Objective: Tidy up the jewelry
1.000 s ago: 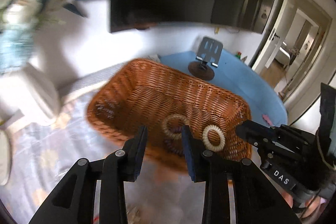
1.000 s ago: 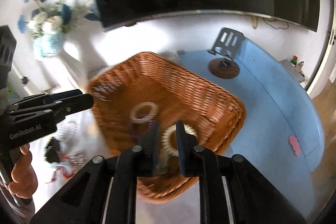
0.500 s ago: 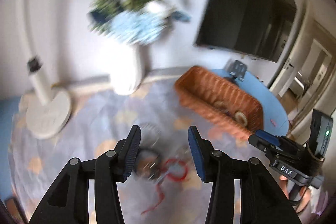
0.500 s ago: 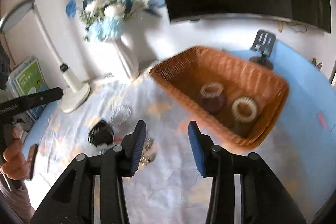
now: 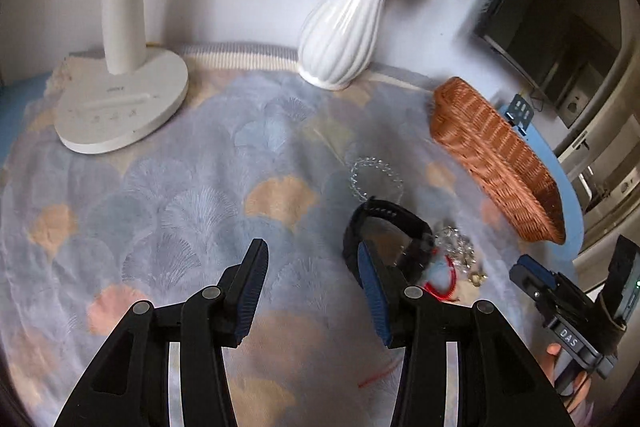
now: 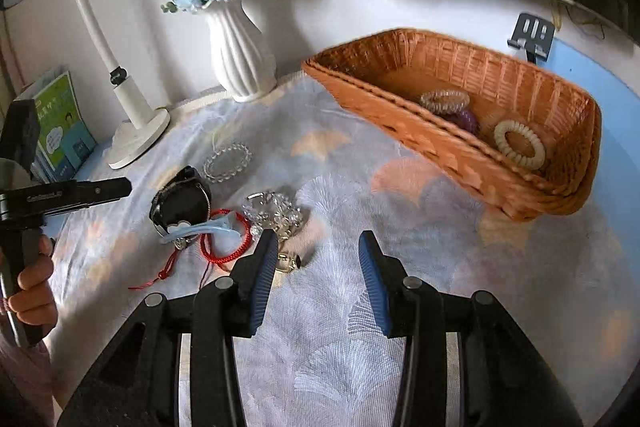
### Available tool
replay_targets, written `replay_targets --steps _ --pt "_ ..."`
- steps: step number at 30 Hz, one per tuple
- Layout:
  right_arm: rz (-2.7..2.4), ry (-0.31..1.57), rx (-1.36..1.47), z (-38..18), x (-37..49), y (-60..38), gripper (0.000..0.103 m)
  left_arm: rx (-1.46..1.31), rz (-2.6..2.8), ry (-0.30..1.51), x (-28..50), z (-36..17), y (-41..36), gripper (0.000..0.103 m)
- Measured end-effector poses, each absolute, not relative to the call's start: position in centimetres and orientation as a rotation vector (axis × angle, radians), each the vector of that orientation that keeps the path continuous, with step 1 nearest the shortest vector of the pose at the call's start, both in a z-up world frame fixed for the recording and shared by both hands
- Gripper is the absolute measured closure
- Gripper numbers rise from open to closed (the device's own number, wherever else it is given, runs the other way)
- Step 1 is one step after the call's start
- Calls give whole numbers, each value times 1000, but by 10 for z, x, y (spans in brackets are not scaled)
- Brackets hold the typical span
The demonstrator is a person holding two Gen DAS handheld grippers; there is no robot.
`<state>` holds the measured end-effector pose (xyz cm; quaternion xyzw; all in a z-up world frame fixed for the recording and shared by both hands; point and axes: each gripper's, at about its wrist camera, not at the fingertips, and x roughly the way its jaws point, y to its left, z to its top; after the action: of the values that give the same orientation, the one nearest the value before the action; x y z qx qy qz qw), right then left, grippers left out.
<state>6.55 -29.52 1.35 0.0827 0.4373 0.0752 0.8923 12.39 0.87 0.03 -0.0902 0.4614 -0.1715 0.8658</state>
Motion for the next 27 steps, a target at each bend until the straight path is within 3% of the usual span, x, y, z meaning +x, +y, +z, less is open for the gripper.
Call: replay_targets --steps 9,19,27 --pt "186 950 214 10 70 -298 58 -140 -401 1030 159 -18 -21 55" --pt "337 992 84 34 155 -241 58 -86 -442 1001 158 -27 -31 66" --pt "499 1119 -49 -14 219 -189 78 -33 -473 986 154 -27 -42 77"
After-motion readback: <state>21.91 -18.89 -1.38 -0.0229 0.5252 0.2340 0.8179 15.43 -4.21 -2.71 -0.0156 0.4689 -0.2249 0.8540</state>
